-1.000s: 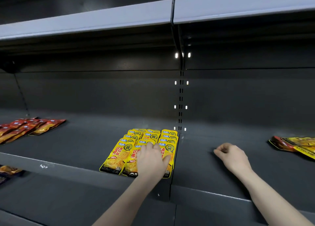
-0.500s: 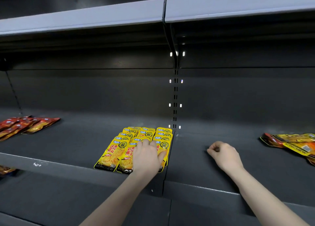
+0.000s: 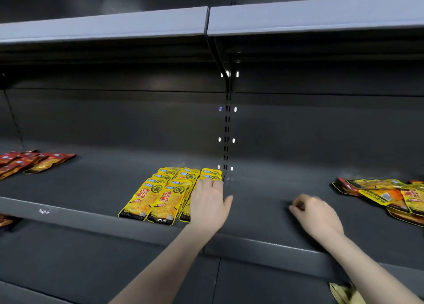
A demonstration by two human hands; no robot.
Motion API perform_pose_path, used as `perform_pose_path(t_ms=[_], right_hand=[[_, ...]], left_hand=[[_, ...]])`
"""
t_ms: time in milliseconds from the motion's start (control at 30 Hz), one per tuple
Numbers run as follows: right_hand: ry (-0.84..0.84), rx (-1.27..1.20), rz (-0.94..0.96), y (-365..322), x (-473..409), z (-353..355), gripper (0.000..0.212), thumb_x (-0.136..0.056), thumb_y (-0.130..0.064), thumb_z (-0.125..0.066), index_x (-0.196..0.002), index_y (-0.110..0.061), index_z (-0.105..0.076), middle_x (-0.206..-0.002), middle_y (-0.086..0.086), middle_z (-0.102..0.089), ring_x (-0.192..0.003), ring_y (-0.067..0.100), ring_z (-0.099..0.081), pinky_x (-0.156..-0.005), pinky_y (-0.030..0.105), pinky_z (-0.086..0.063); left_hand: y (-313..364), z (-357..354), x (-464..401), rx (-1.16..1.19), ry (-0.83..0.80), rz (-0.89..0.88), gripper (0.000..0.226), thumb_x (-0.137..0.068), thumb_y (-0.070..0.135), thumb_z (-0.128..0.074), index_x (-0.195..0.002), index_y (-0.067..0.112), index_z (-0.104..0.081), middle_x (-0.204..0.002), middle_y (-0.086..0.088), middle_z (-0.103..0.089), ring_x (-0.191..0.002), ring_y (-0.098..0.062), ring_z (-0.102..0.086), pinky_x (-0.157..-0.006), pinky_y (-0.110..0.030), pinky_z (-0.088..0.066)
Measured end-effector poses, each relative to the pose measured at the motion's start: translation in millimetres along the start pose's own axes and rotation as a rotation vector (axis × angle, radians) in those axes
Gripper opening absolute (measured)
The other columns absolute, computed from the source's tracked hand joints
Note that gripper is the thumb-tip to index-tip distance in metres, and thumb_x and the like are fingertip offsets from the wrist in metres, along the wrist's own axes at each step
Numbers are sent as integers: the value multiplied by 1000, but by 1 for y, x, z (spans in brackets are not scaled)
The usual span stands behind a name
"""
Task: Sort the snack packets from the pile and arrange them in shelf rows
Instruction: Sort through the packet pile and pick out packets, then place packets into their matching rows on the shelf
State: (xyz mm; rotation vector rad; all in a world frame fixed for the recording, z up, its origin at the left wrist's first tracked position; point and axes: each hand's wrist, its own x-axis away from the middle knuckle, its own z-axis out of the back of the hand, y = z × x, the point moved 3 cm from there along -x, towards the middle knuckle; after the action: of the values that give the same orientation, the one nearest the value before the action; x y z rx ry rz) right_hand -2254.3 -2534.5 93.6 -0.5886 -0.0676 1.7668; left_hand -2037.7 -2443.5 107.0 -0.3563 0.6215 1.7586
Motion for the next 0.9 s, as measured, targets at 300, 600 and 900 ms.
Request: perform_pose_path(t_ms=[300,600,900], right_hand=[[73,215,-58,42,21,29,22,-93,-36,-51,-105,-21,-61,-105,2,-59,-104,22,-57,-81,29,-44],[243,336,26,90,24,67,20,-85,-28,-62,-92,-10,-65,-92,11,-65,-93,33,-61,-74,36,-46],[334,391,63,214,-11,120,24,-60,-22,-86,-72,-11,-69,-66,10,-63,-65,35,-61,-56,37,-49]], left_hand=[[28,-19,-11,33,-144,-85,42,-95,47,-44,-127,21,-46,-127,-2,-47,-120,-23,-41,-97,-33,-35],[85,-35,-14,120,-255,-126,44,-93,48,-46,-130,24,-47,-127,0,-50,-121,-22,-43,-96,-32,-37],[204,-60,-33,157,-348,-113,47,-93,49,-47,-132,23,-47,-132,0,-49,-125,-21,-40,-99,-32,-35]])
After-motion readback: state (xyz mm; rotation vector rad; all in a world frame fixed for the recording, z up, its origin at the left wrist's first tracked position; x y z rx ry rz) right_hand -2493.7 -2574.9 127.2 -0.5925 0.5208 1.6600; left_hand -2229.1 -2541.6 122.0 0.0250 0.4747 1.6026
